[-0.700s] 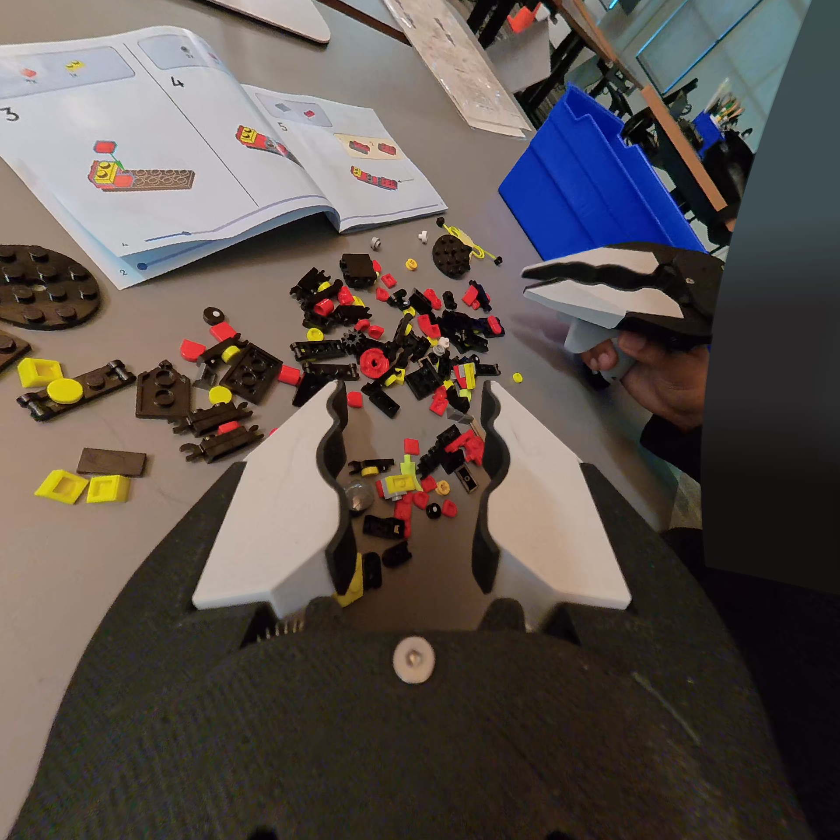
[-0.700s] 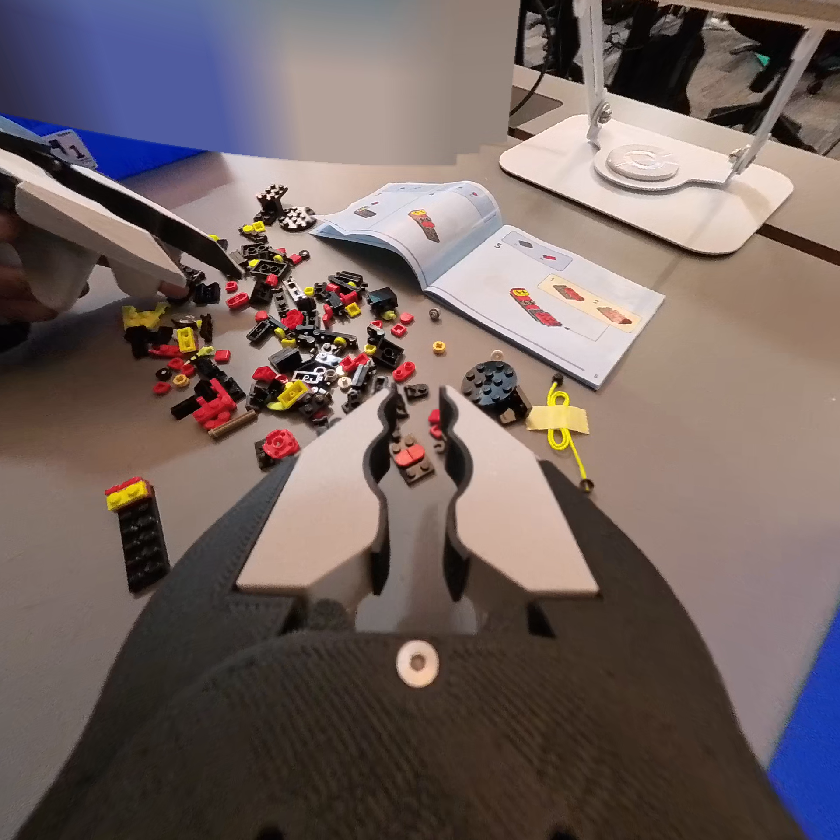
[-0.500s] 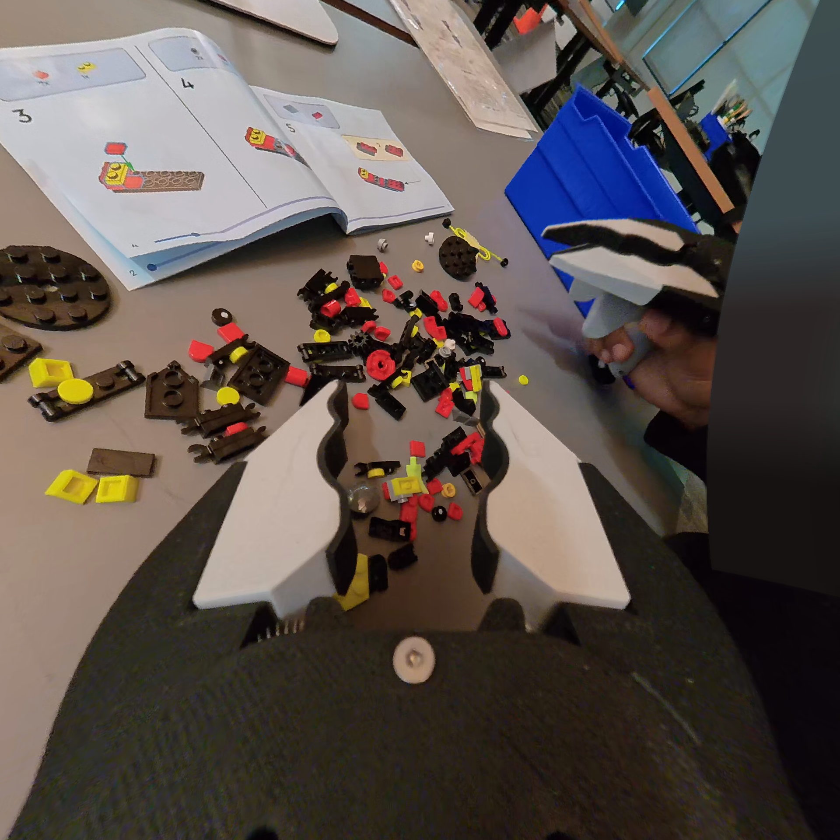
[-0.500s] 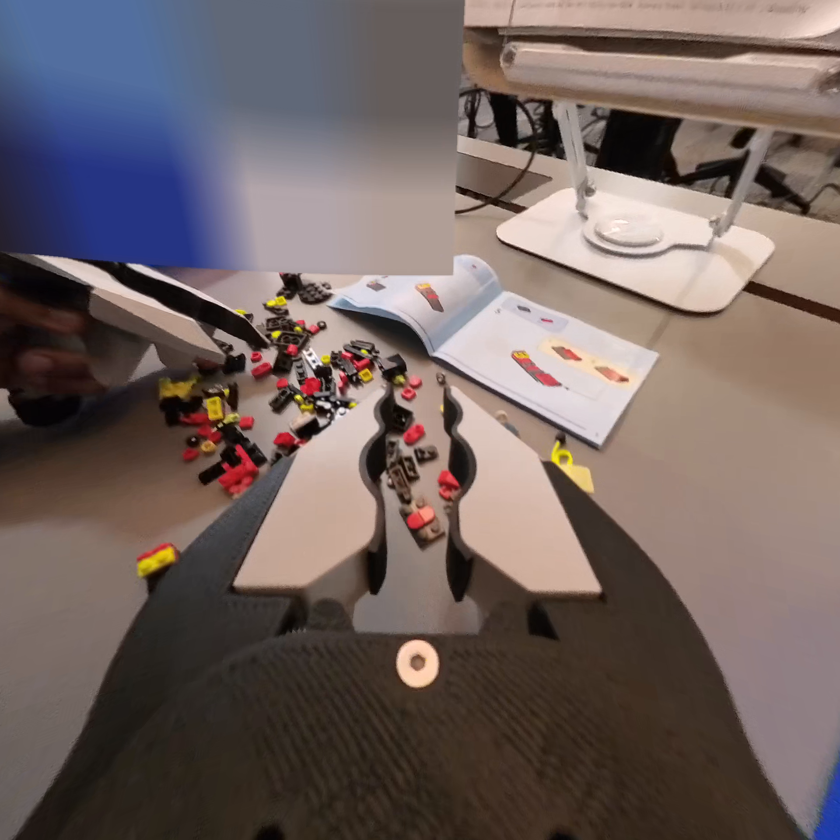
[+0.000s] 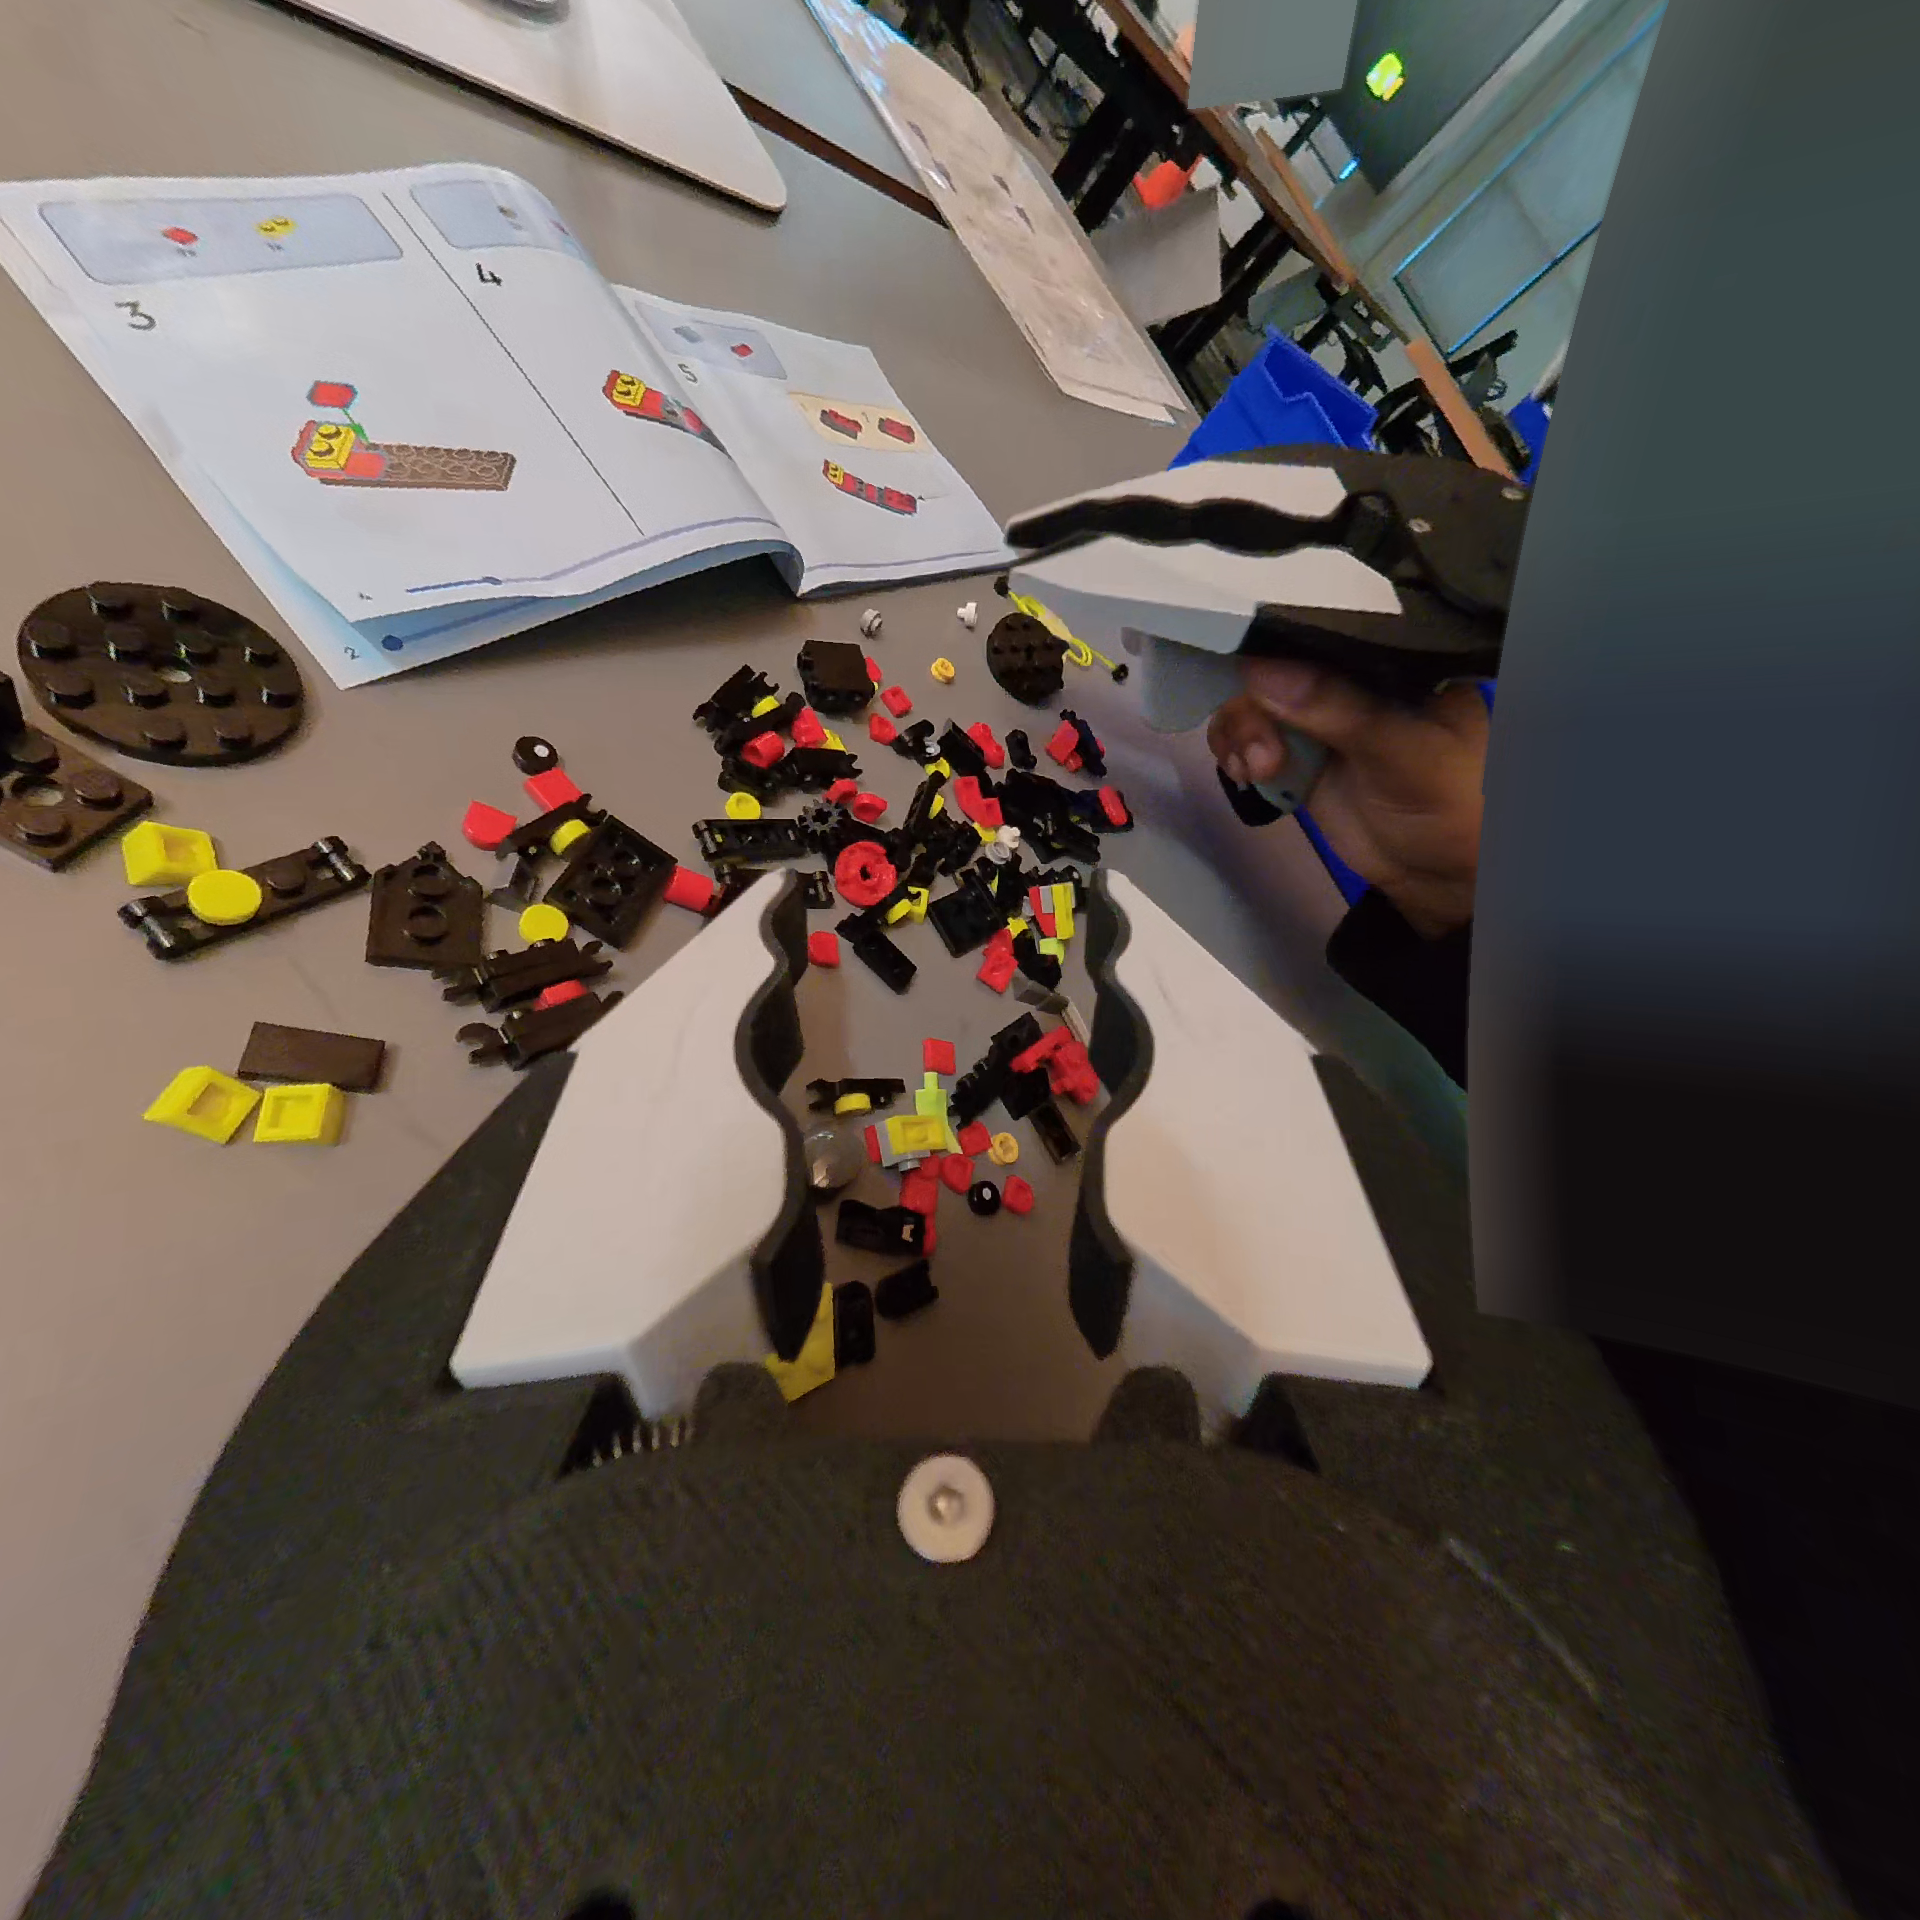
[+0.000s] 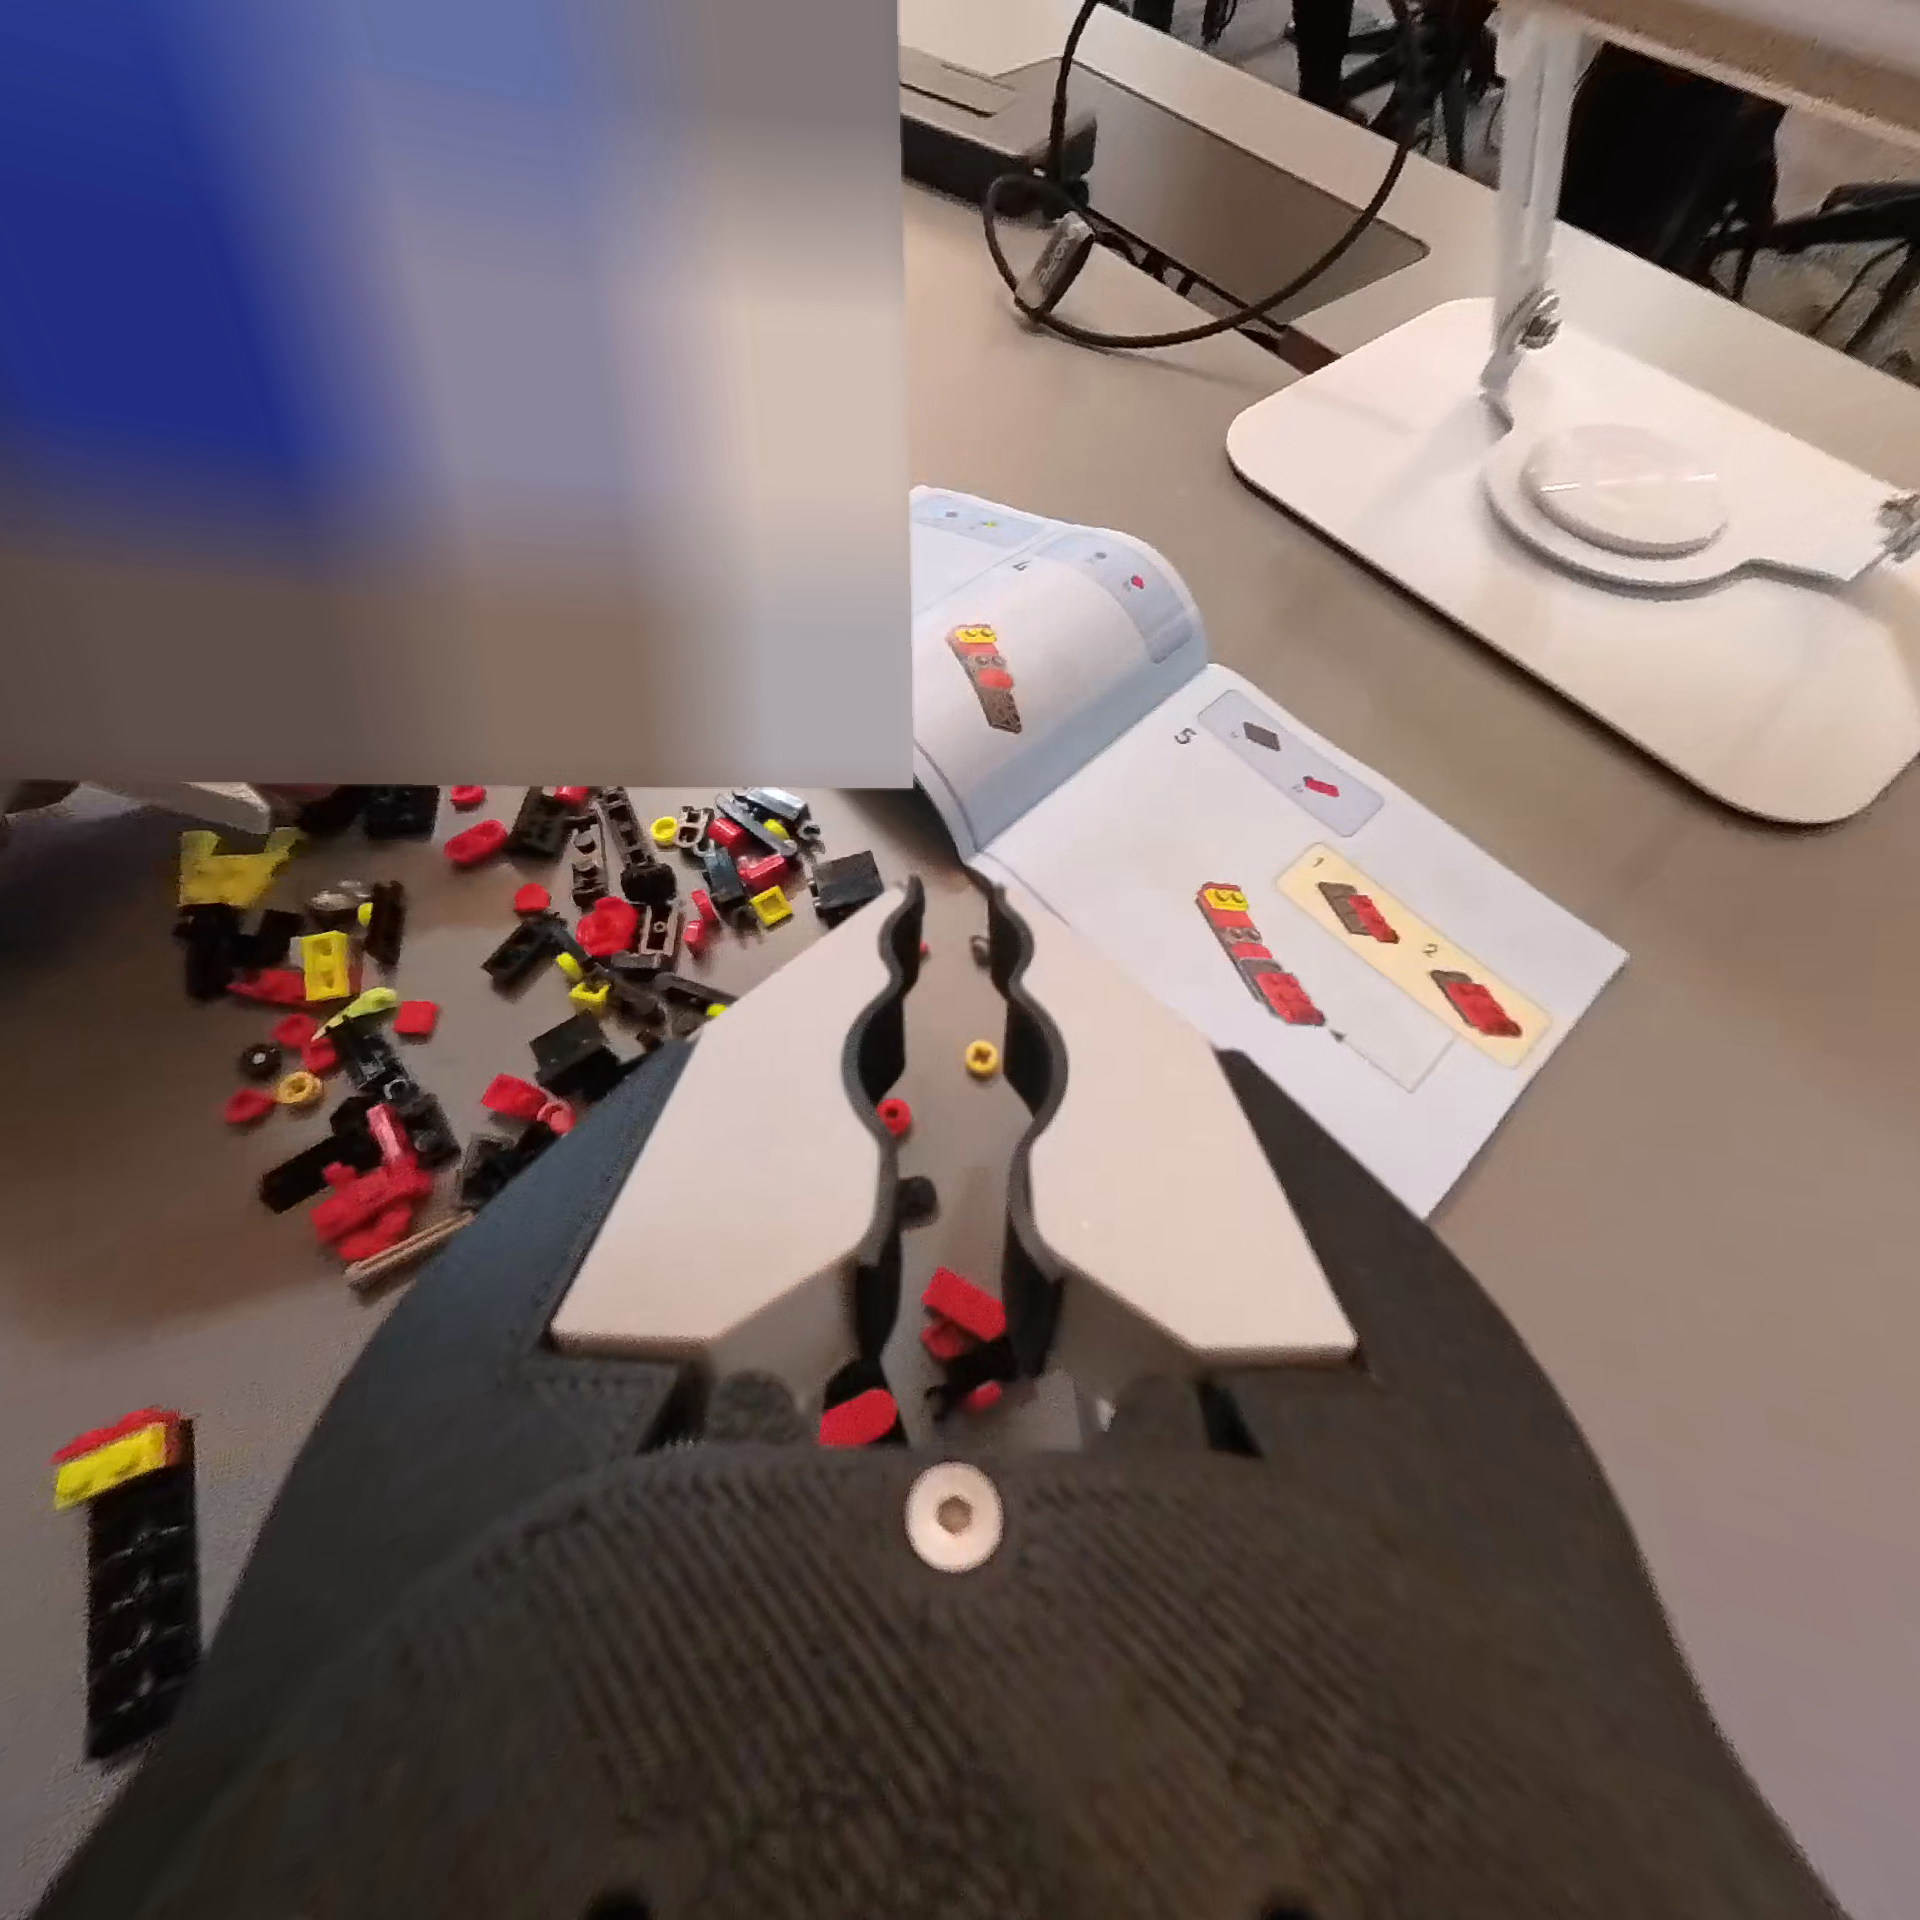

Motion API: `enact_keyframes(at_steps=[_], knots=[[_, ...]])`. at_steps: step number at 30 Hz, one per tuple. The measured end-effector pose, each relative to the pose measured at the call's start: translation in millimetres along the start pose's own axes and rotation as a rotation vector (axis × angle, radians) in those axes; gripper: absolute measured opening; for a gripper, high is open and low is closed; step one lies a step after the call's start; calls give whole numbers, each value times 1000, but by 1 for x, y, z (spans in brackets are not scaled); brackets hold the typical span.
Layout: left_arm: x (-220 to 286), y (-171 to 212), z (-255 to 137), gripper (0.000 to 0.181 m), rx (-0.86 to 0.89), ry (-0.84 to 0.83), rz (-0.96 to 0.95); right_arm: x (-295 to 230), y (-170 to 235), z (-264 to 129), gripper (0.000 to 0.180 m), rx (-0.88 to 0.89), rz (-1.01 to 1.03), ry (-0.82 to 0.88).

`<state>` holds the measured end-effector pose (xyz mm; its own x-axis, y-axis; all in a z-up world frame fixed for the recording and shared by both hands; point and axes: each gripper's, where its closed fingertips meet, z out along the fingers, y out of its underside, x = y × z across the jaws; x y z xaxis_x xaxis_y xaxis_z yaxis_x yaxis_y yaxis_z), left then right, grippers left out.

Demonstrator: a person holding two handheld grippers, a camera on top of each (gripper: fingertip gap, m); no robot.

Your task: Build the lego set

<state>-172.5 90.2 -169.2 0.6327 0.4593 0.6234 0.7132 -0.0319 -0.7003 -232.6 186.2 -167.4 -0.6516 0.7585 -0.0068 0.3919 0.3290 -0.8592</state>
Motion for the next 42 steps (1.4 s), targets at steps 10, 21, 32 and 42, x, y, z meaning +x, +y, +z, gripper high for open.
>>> enact_keyframes(at_steps=[10, 21, 32, 42], knots=[[-1, 1, 0, 54, -8, 19, -43, -13, 26, 22, 9, -156, -16, -101], [-1, 6, 3, 55, -34, 21, -49, -16, 40, 30, 9, -248, -31, -119], [7, 2, 3, 54, -12, 12, 36, -49, -23, -3, 7, 59, 287, -377], [26, 5, 4, 50, -15, 19, 170, -85, -38, -37, 7, 215, 582, -579]])
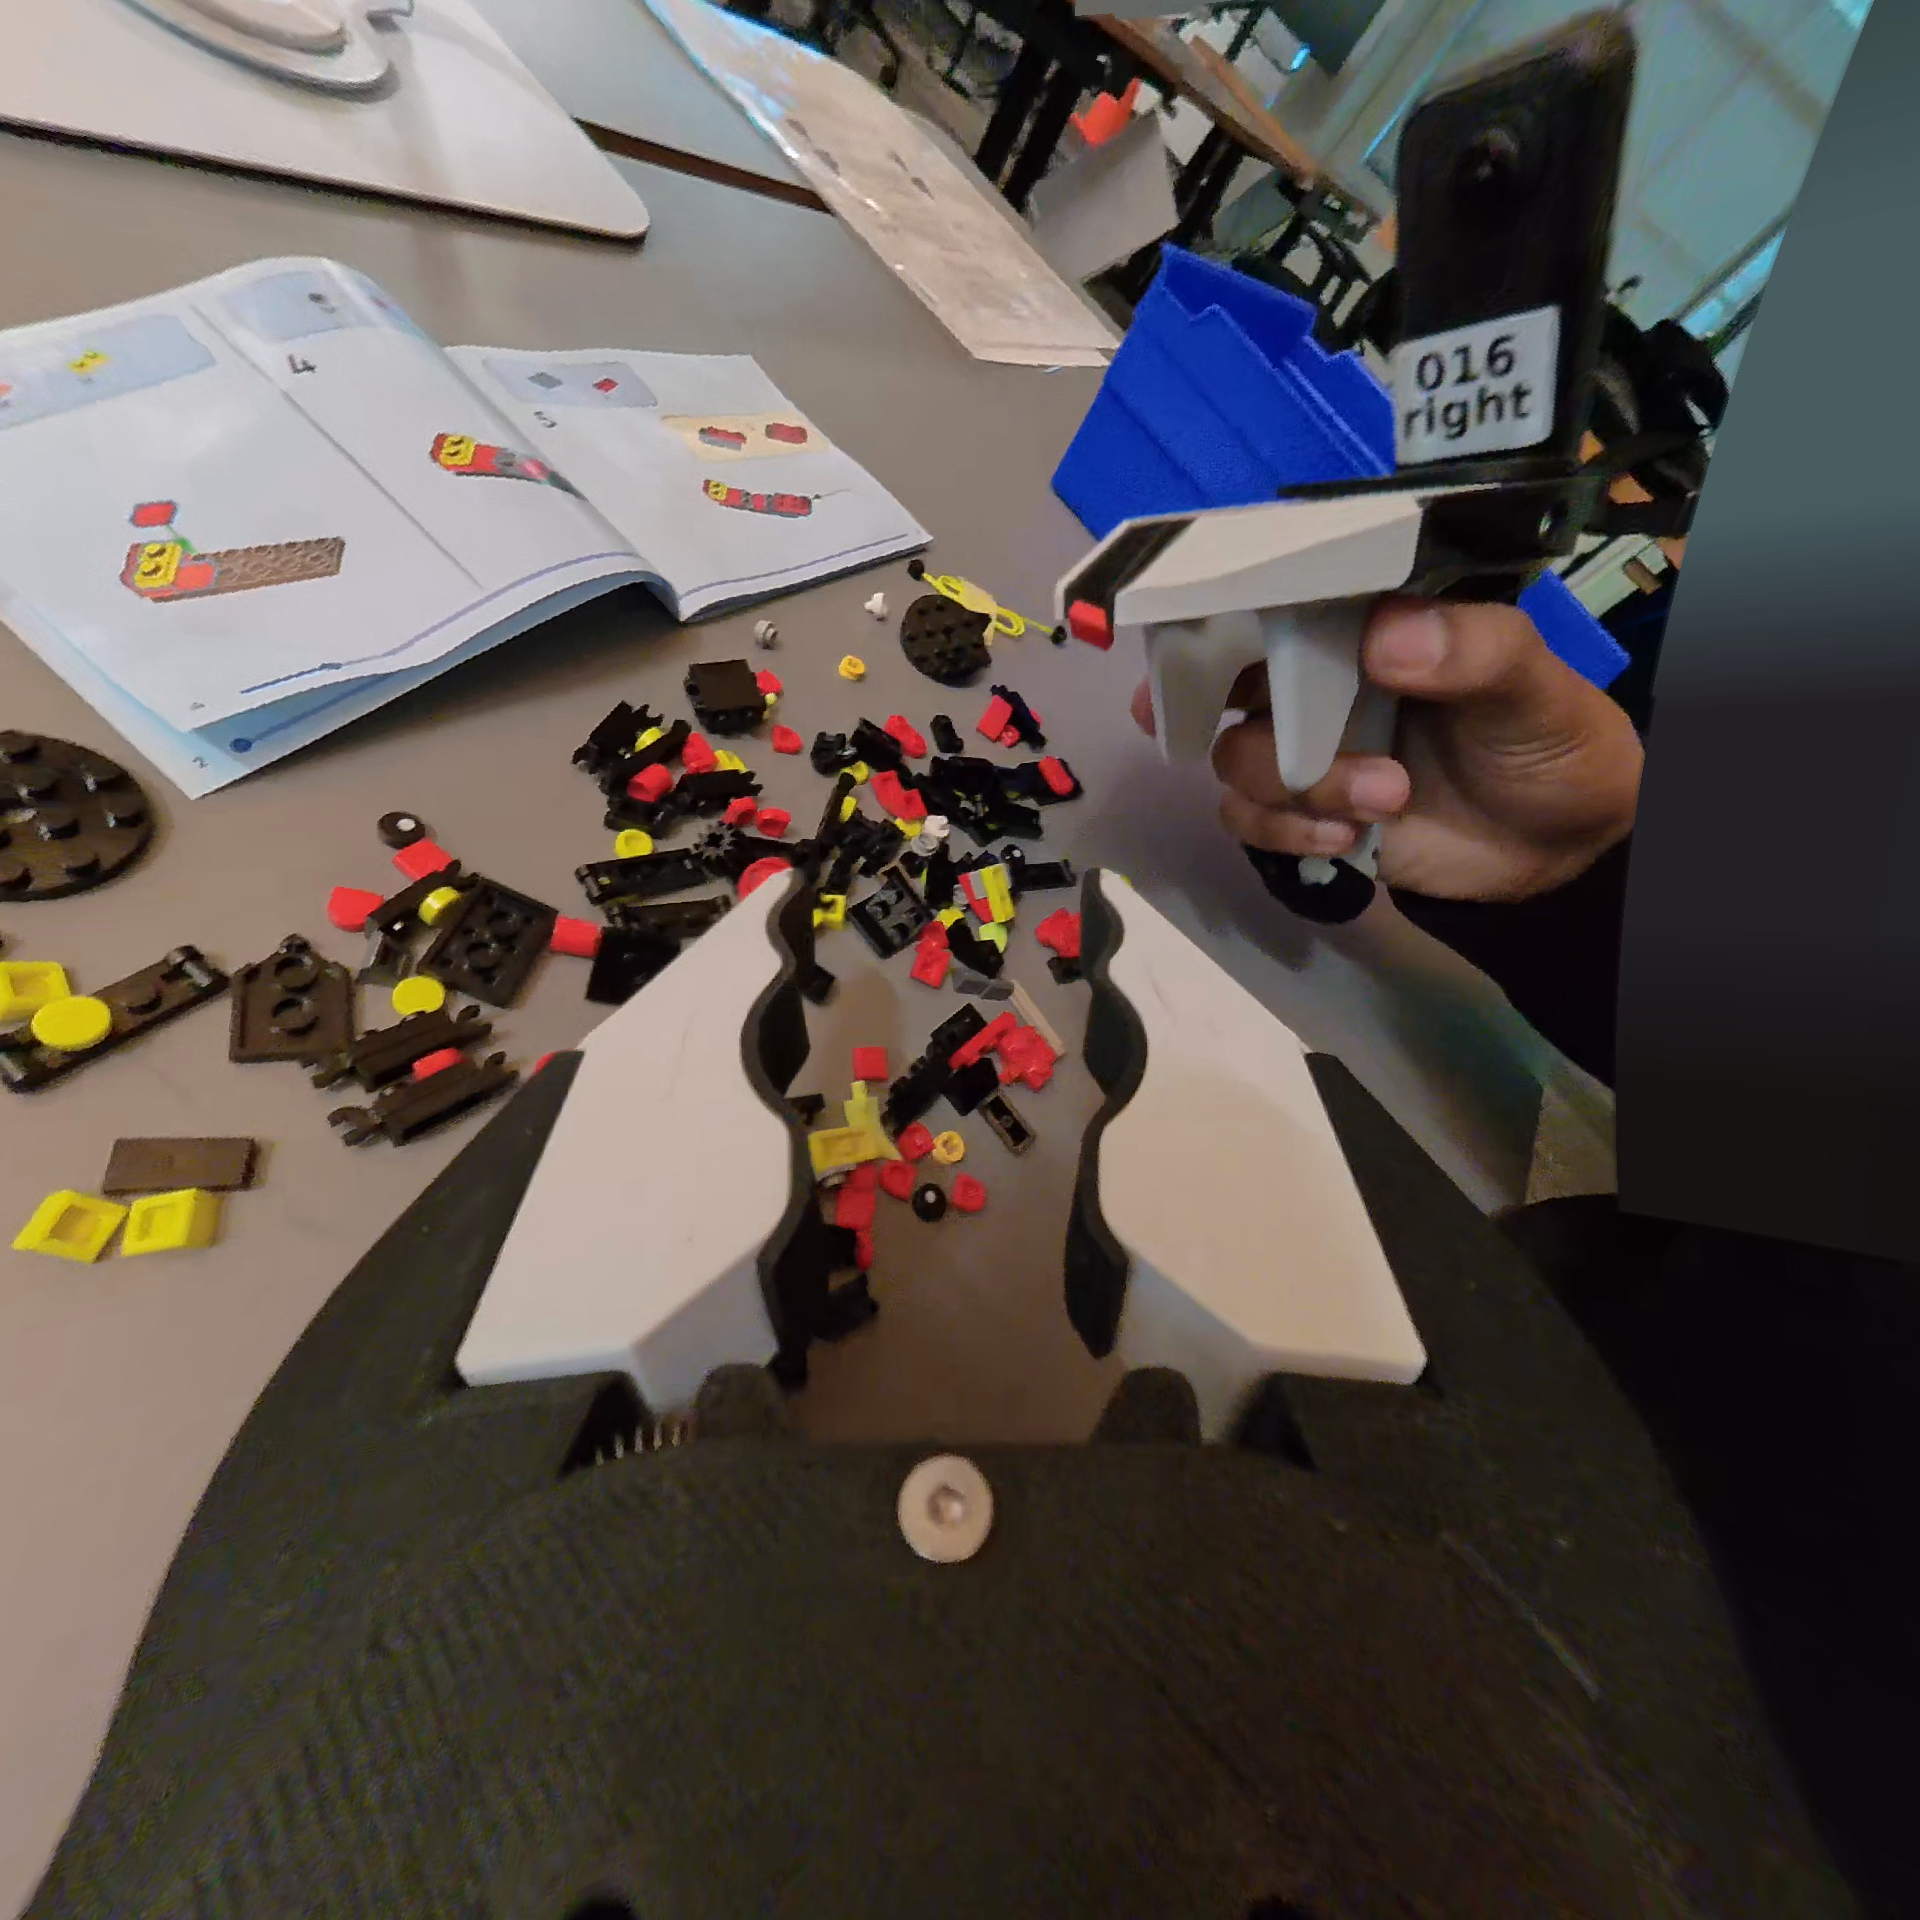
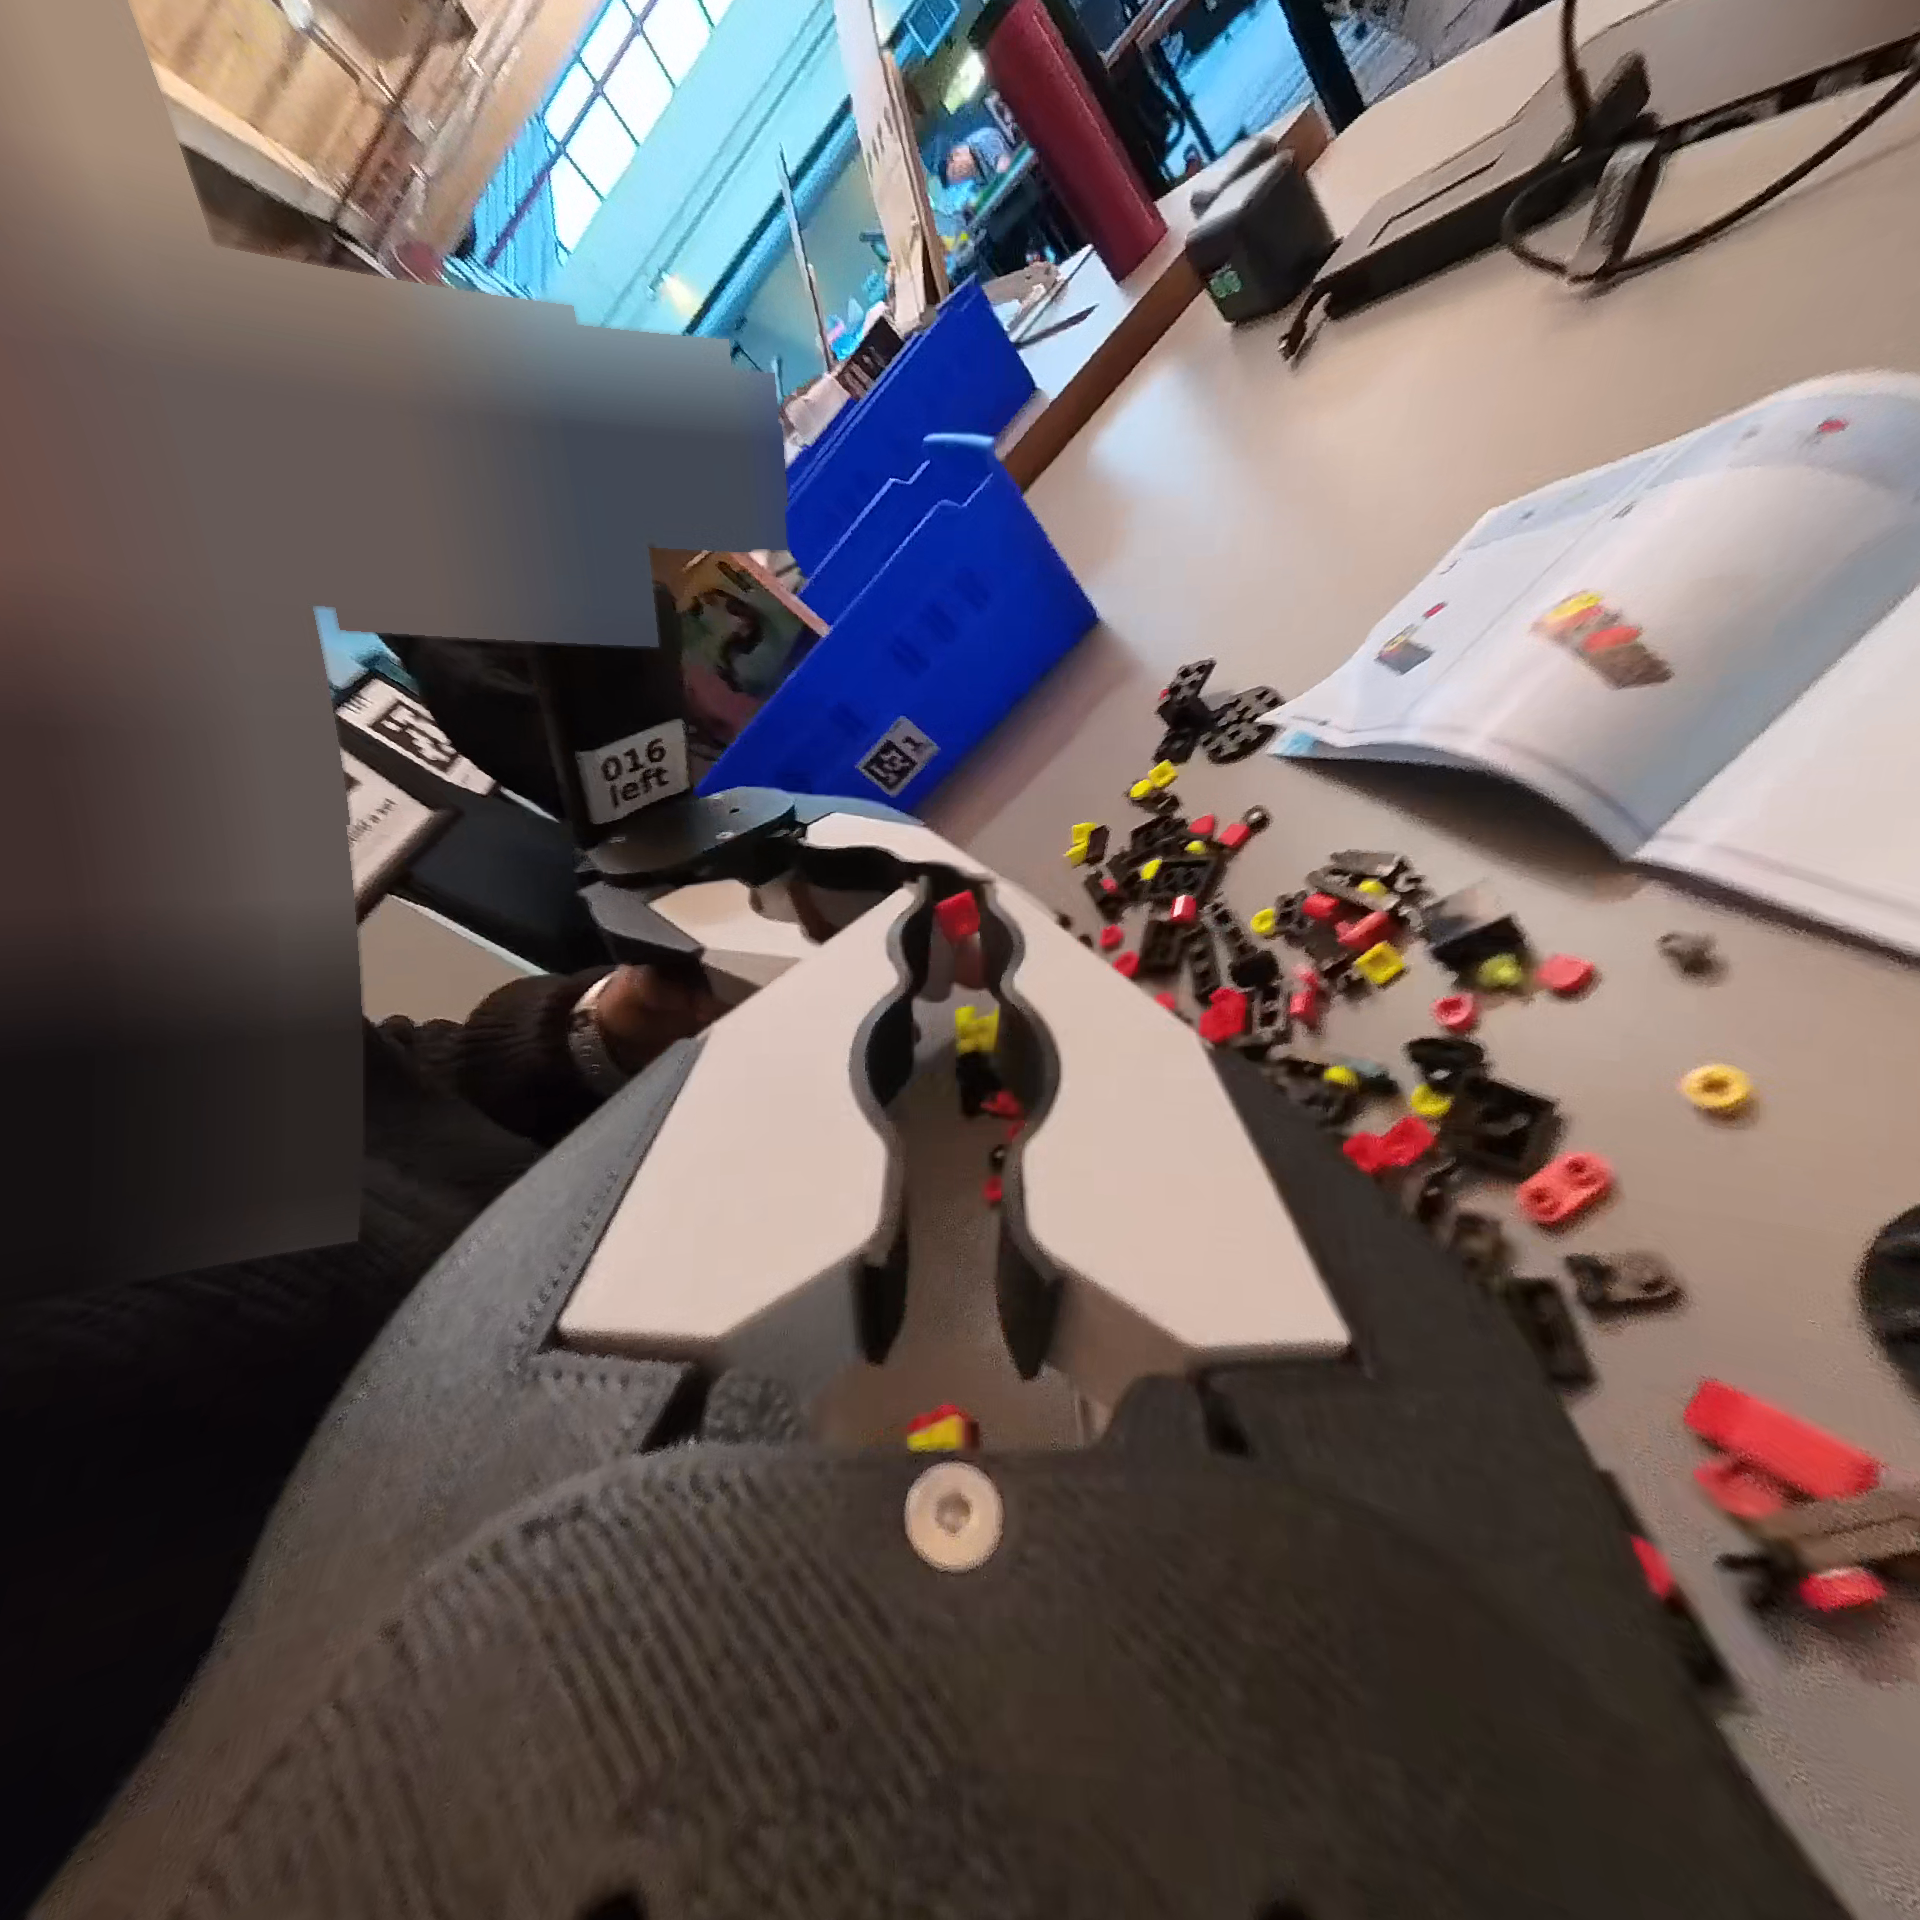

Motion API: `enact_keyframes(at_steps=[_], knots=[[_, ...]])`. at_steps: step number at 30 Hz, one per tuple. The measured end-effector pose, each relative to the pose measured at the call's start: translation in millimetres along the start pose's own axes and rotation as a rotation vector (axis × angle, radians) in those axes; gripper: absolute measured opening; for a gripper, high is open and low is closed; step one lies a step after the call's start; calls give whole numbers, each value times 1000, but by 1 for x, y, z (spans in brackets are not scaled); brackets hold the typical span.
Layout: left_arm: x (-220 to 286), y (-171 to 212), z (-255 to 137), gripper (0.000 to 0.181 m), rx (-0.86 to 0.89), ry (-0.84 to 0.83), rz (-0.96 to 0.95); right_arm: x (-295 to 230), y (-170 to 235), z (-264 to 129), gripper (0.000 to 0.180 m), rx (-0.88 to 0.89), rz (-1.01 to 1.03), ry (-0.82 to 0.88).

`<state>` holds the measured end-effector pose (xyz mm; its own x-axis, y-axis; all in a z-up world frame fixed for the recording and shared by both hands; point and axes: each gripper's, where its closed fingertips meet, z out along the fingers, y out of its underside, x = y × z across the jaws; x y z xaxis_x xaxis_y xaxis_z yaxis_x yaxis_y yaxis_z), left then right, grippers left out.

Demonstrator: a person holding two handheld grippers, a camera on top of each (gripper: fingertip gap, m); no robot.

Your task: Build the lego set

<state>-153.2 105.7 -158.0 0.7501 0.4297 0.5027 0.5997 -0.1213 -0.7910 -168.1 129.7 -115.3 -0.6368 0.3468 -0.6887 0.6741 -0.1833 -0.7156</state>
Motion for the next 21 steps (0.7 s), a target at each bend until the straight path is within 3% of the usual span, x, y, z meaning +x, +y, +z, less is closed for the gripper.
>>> enact_keyframes(at_steps=[15, 21], knots=[[68, 19, 0, 34, -51, 269, 311, -29, 77, -25, 7, -287, 326, -296], [85, 38, 1, 19, -113, 349, 409, -40, 83, -30, 7, -306, 516, -414]])
